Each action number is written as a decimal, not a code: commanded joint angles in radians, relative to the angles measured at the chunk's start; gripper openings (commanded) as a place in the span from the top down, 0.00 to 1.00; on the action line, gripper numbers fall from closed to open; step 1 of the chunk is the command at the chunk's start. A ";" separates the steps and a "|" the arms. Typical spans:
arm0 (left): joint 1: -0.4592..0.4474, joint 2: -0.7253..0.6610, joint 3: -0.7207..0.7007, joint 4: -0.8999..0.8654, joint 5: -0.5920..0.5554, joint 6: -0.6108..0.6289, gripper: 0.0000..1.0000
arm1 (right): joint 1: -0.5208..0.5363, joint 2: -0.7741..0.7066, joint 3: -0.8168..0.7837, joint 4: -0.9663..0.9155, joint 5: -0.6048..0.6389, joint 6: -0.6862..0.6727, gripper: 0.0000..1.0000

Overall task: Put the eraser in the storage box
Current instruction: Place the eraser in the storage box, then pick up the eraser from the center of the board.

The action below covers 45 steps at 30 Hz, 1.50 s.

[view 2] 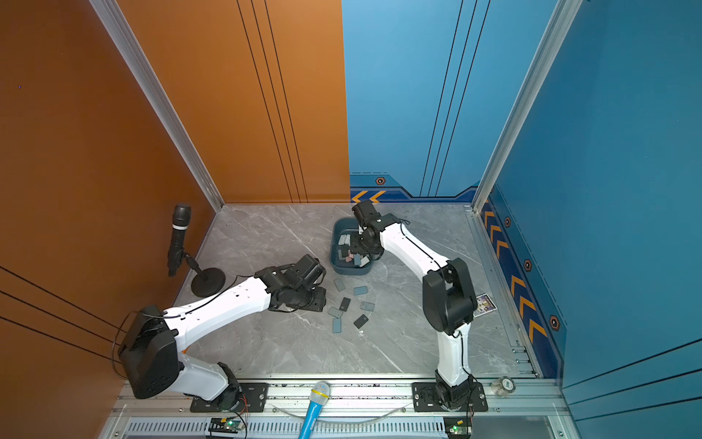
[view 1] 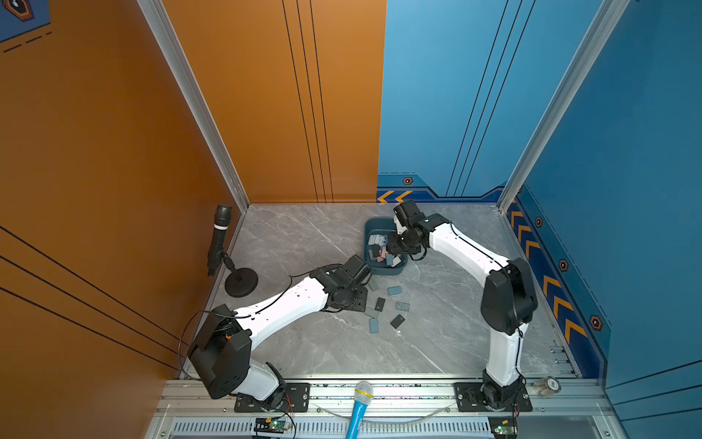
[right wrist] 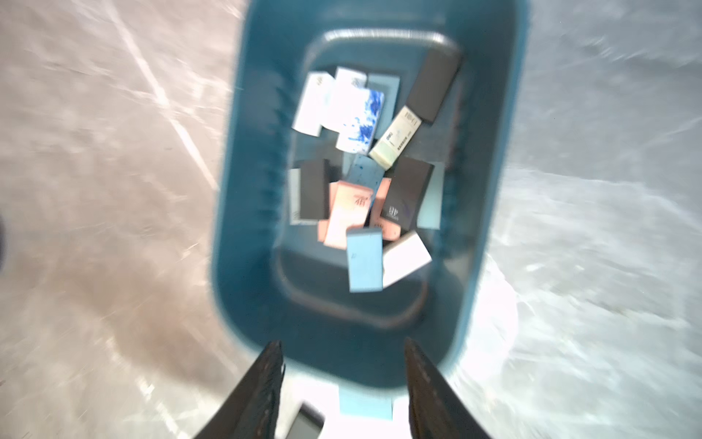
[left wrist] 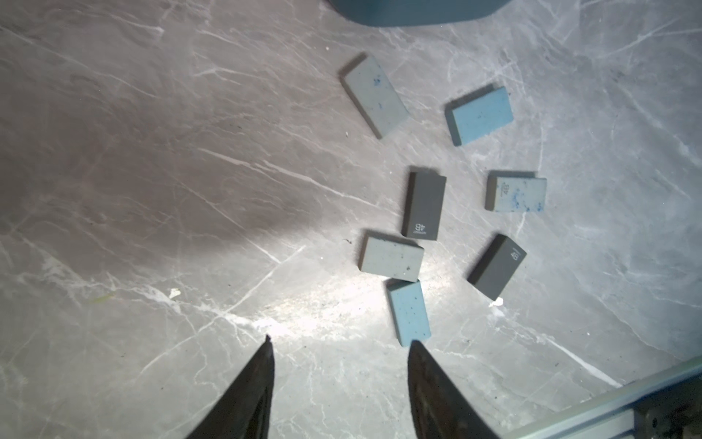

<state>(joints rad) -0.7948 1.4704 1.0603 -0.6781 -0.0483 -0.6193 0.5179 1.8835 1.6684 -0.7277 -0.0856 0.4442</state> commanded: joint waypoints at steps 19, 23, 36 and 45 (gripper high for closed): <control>-0.188 0.239 0.097 -0.028 0.011 -0.122 0.38 | -0.014 -0.546 -0.525 0.154 0.139 0.059 0.43; -0.188 0.274 0.103 -0.028 0.015 -0.124 0.38 | -0.022 -0.574 -0.560 0.166 0.138 0.068 0.43; -0.201 0.352 0.109 -0.029 0.024 -0.141 0.38 | -0.038 -0.631 -0.617 0.176 0.138 0.090 0.42; -0.204 0.381 0.097 -0.035 -0.006 -0.154 0.44 | -0.045 -0.661 -0.641 0.163 0.149 0.103 0.42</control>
<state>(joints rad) -0.9897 1.8252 1.1580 -0.6849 -0.0452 -0.7574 0.4789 1.2472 1.0473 -0.5571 0.0315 0.5259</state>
